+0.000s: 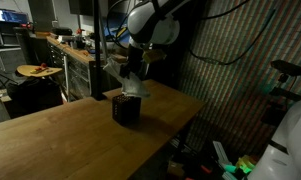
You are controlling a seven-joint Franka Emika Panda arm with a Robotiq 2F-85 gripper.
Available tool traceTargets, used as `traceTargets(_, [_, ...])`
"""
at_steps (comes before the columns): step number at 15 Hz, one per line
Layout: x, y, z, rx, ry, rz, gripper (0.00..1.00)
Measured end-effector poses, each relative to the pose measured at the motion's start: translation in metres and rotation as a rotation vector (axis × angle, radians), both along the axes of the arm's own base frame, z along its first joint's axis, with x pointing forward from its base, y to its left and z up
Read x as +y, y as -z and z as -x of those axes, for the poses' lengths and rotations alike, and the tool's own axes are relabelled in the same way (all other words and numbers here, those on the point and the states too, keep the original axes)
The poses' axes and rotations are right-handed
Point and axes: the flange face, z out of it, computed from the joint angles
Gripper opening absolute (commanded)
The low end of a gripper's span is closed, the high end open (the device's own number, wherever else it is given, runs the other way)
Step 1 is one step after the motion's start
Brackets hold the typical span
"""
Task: Pick up the cloth on the counter and put it in the box
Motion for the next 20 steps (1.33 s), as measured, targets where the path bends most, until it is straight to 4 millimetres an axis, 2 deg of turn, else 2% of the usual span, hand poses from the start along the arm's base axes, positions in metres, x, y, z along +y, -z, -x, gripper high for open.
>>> traceTargets(5, [-0.005, 0.035, -0.008, 0.017, -0.002, 0.005, 0.02])
traceTargets(11, [-0.028, 0.081, -0.009, 0.083, 0.036, 0.004, 0.02])
traceTargets(14, [-0.027, 0.105, -0.009, 0.124, 0.039, 0.000, 0.02])
traceTargets(20, [-0.013, 0.109, -0.017, 0.127, 0.022, 0.006, 0.02])
